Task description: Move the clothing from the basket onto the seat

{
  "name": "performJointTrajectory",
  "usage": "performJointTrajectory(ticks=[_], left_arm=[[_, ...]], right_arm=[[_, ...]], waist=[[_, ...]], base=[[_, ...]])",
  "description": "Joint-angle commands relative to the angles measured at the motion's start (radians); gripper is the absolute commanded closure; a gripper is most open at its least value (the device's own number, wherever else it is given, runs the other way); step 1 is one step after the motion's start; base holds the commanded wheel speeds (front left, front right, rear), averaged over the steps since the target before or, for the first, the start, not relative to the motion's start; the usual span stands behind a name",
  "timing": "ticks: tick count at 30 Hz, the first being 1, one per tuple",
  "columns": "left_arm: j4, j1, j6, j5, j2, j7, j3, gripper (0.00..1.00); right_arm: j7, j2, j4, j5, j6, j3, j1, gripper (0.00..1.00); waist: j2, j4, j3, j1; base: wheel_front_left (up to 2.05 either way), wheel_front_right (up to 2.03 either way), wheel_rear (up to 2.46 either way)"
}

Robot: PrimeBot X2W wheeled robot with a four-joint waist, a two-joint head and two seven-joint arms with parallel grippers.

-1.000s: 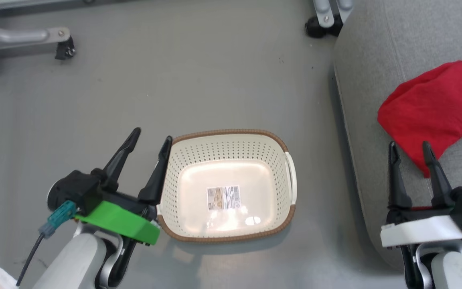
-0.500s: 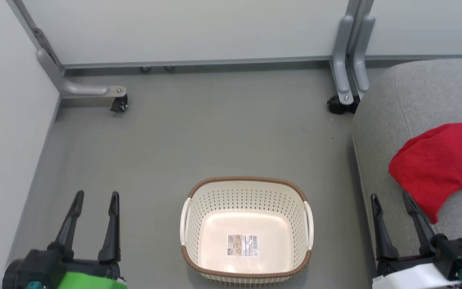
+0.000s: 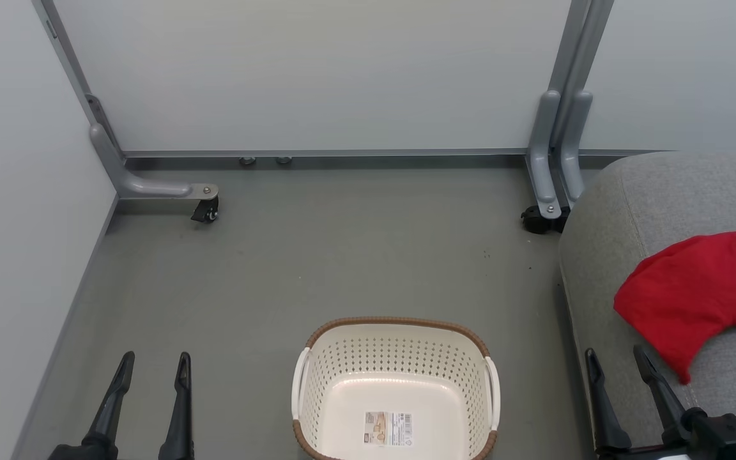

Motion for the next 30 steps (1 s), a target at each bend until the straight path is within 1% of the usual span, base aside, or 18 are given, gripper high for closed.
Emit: performJointTrajectory(ticks=[1, 15, 16, 20, 30], left_arm=[[0.002, 0.013, -0.003, -0.001, 0.007, 0.001, -0.005, 0.00], [0.042, -0.026, -0.003, -0.015, 0.030, 0.001, -0.024, 0.00], [0.041, -0.012, 0.000, -0.012, 0.025, 0.000, -0.024, 1.00], [0.076, -0.001, 0.000, -0.013, 0.015, 0.000, -0.030, 1.00], [0.101, -0.042, 0.002, -0.210, 0.012, 0.038, -0.019, 1.00]], right_arm=[[-0.003, -0.003, 0.003, 0.004, -0.002, 0.003, 0.004, 0.00], [-0.003, -0.003, 0.013, -0.012, -0.002, 0.001, -0.023, 0.00], [0.000, 0.000, 0.012, -0.004, 0.000, 0.002, -0.013, 1.00], [0.002, 0.005, 0.045, -0.002, 0.000, 0.004, -0.002, 1.00], [0.037, -0.009, 0.073, 0.207, 0.000, 0.004, -0.049, 1.00]], waist=[[0.0000, -0.006, 0.002, 0.0001], [0.0000, -0.037, 0.026, 0.0001], [0.0000, -0.036, 0.025, 0.0001], [0.0000, -0.037, 0.026, 0.0001], [0.0000, -0.048, 0.029, 0.0001]], base=[[0.00, 0.00, 0.00], [0.00, 0.00, 0.00], [0.00, 0.00, 0.00], [0.00, 0.00, 0.00], [0.00, 0.00, 0.00]])
